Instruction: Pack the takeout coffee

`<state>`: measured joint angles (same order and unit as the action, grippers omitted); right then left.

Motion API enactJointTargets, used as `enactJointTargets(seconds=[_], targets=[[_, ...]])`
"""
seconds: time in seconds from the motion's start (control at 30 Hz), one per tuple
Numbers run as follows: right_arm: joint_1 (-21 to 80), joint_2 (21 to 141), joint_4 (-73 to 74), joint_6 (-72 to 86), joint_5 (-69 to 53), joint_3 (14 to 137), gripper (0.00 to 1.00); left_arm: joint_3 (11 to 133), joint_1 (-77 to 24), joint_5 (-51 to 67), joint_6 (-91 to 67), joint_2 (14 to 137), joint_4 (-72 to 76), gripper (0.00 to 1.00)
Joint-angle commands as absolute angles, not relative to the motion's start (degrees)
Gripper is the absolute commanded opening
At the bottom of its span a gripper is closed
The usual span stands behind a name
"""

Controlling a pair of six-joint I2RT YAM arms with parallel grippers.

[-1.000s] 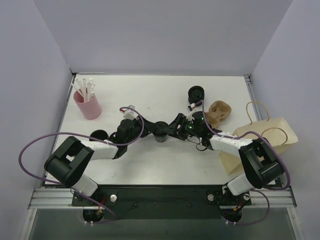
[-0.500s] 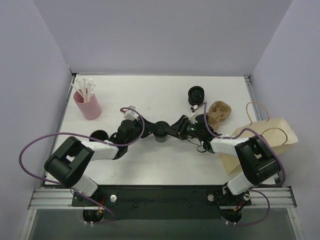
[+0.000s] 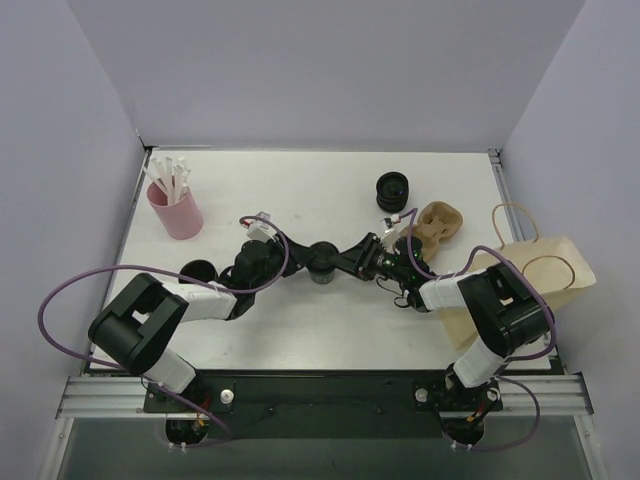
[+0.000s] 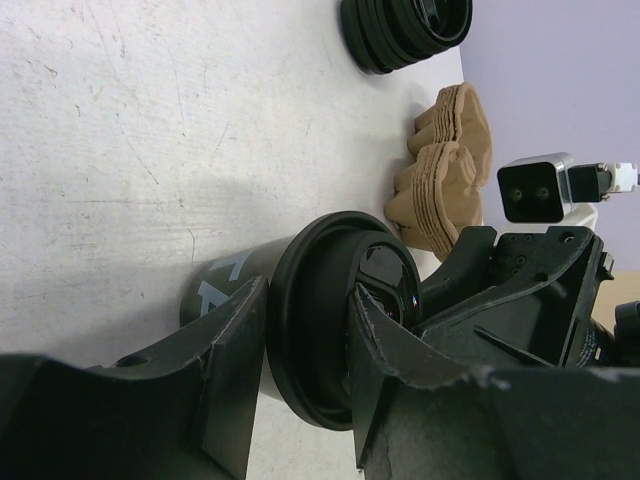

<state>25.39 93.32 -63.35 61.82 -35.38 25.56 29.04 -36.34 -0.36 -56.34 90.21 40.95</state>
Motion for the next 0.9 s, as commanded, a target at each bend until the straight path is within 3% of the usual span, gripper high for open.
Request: enactJointTargets(seconds=[0.0,0.2,0.33,0.57,0.87], targets=[[24.79,98.61,-50.27,53.97,-28.74,21.71,0.16,21.27,-37.0,-1.32,-51.15,95.8,7.47,0.42],[24.79,102.56,-53.26,54.67,-29.18,20.83,0.07,21.62,-37.0,-2.02,-51.42,95.36,5.98,0.43],[24.52,102.83,-53.0,55.11,-30.76,21.71,0.06,21.27,-36.91,-2.9,-51.86,93.44,5.1,0.43],[24.96,95.02,-33.53,49.93,-33.13,31.28,0.2,26.27,-36.91,-1.23,-49.22,88.42,0.09,0.43],[26.28,96.06,-23.39,46.76,-34.98,40.6,0.21,30.76,-36.83,3.59,-45.71,86.57,-1.5,0.47]])
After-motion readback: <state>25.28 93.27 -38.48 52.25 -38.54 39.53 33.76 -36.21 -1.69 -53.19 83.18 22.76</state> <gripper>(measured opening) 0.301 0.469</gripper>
